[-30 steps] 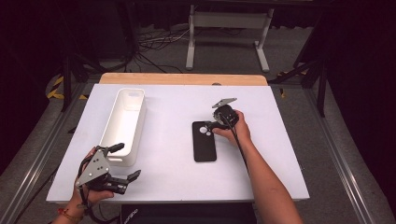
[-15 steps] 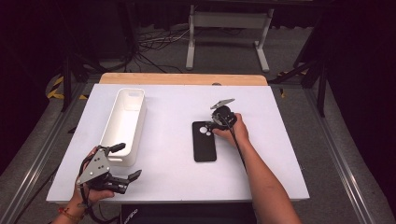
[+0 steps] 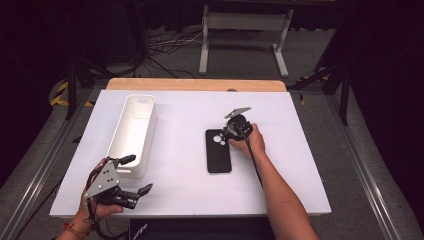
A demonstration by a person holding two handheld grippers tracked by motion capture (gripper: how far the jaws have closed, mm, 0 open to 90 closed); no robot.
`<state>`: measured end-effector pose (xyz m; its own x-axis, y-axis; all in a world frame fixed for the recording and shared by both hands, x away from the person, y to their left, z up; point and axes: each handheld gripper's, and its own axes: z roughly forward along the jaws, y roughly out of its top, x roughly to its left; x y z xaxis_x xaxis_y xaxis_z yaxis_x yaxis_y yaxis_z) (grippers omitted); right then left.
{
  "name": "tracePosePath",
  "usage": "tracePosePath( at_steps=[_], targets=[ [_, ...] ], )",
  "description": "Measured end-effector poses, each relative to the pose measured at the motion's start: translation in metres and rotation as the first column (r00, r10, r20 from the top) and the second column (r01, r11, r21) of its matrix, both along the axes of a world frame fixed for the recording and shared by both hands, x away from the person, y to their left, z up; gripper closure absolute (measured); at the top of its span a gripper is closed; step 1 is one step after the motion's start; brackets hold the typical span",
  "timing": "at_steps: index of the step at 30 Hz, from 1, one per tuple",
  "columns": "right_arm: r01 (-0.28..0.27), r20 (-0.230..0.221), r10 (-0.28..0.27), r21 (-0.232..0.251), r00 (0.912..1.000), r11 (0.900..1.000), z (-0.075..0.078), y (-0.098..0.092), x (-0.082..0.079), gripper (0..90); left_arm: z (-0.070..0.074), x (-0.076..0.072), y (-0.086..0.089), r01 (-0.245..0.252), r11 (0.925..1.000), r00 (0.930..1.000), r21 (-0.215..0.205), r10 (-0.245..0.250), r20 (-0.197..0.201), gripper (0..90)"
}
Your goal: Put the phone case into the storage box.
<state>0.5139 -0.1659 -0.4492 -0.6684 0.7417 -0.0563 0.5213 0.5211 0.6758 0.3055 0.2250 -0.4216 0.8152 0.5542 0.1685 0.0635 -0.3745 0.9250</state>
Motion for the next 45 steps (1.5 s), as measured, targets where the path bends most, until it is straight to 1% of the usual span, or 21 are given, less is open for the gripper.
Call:
tracePosePath(
  at_steps=[6, 13, 14, 16, 17, 18, 22, 23, 24, 27, 30, 32, 33, 35, 37, 38, 39, 41, 43, 44, 45],
  targets=[
    [-0.003, 0.035, 0.003, -0.018, 0.9994, 1.000, 0.000, 0.001, -0.004, 80.3, 0.000, 0.000, -0.001, 0.005, 1.0000, 1.0000, 0.006, -0.005, 0.000, 3.3],
    [0.001, 0.083, -0.002, 0.012, 0.9966, 1.000, 0.011, -0.003, -0.011, 80.6, 0.002, -0.001, -0.001, 0.001, 1.0000, 1.0000, 0.001, -0.001, 0.003, 3.3],
    [0.000, 0.116, -0.003, 0.027, 0.9932, 1.000, 0.018, -0.006, -0.017, 80.8, 0.002, -0.001, 0.000, -0.001, 1.0000, 1.0000, 0.000, 0.001, 0.008, 3.3],
    [0.000, 0.145, -0.005, 0.032, 0.9895, 0.999, 0.023, -0.006, -0.023, 80.9, 0.003, -0.001, 0.000, -0.006, 1.0000, 1.0000, 0.002, 0.006, 0.008, 3.2],
    [0.000, 0.145, -0.005, 0.032, 0.9895, 0.999, 0.023, -0.006, -0.023, 80.9, 0.003, -0.001, 0.000, -0.006, 1.0000, 1.0000, 0.002, 0.006, 0.008, 3.1],
    [-0.002, 0.169, -0.003, 0.029, 0.9855, 1.000, 0.027, -0.006, -0.028, 80.9, 0.003, -0.002, -0.001, -0.009, 0.9999, 1.0000, -0.007, 0.009, -0.001, 3.1],
    [-0.014, 0.276, 0.006, 0.027, 0.9612, 1.000, 0.043, -0.007, -0.049, 81.2, 0.005, -0.003, -0.001, -0.013, 0.9999, 0.9999, -0.008, 0.013, 0.004, 3.1],
    [-0.014, 0.276, 0.006, 0.027, 0.9612, 1.000, 0.043, -0.007, -0.049, 81.2, 0.006, -0.003, -0.002, -0.017, 0.9998, 0.9999, -0.013, 0.017, 0.002, 3.2],
    [-0.018, 0.294, 0.010, 0.024, 0.9556, 1.000, 0.046, -0.007, -0.053, 81.3, 0.007, -0.003, -0.002, -0.018, 0.9998, 0.9998, -0.009, 0.018, 0.008, 3.2],
    [-0.031, 0.356, 0.019, 0.028, 0.9342, 0.999, 0.054, -0.008, -0.066, 81.4, 0.011, -0.004, -0.005, -0.034, 0.9992, 0.9993, -0.022, 0.034, 0.015, 3.2],
    [-0.053, 0.408, 0.036, 0.031, 0.9122, 0.998, 0.058, -0.008, -0.078, 81.5, 0.020, -0.006, -0.009, -0.087, 0.9952, 0.9960, -0.044, 0.088, 0.017, 3.8],
    [-0.064, 0.435, 0.045, 0.030, 0.8993, 0.997, 0.060, -0.008, -0.085, 81.5, 0.026, -0.006, -0.013, -0.099, 0.9935, 0.9950, -0.057, 0.099, 0.007, 4.9],
    [-0.072, 0.449, 0.052, 0.028, 0.8922, 0.997, 0.062, -0.008, -0.090, 81.5, 0.028, -0.006, -0.015, -0.092, 0.9934, 0.9957, -0.067, 0.093, 0.005, 5.3],
    [-0.083, 0.472, 0.059, 0.030, 0.8798, 0.996, 0.064, -0.007, -0.098, 81.6, 0.035, -0.006, -0.024, -0.100, 0.9935, 0.9949, -0.054, 0.101, 0.010, 7.2],
    [-0.090, 0.478, 0.065, 0.030, 0.8762, 0.995, 0.066, -0.006, -0.101, 81.6, 0.038, -0.005, -0.029, -0.095, 0.9944, 0.9953, -0.047, 0.096, 0.017, 7.4],
    [-0.099, 0.497, 0.071, 0.029, 0.8650, 0.995, 0.068, -0.005, -0.106, 81.6, 0.039, -0.004, -0.032, -0.099, 0.9941, 0.9948, -0.046, 0.100, 0.021, 9.0],
    [-0.101, 0.505, 0.073, 0.029, 0.8603, 0.994, 0.070, -0.005, -0.108, 81.6, 0.041, -0.001, -0.036, -0.094, 0.9947, 0.9954, -0.043, 0.095, 0.018, 9.2],
    [-0.113, 0.530, 0.086, 0.018, 0.8436, 0.993, 0.074, -0.002, -0.117, 81.6, 0.046, 0.003, -0.047, -0.068, 0.9956, 0.9977, -0.065, 0.068, 0.000, 10.6],
    [-0.120, 0.552, 0.091, 0.017, 0.8288, 0.993, 0.078, 0.000, -0.124, 81.6, 0.049, 0.007, -0.060, -0.046, 0.9970, 0.9989, -0.062, 0.047, 0.002, 11.3],
    [-0.120, 0.552, 0.091, 0.017, 0.8288, 0.993, 0.078, 0.000, -0.124, 81.6, 0.049, 0.007, -0.060, -0.046, 0.9970, 0.9989, -0.062, 0.047, 0.002, 11.5],
    [-0.125, 0.561, 0.094, 0.018, 0.8224, 0.992, 0.080, 0.001, -0.127, 81.6, 0.052, 0.010, -0.070, -0.036, 0.9983, 0.9994, -0.046, 0.036, 0.000, 11.5]
  ],
)
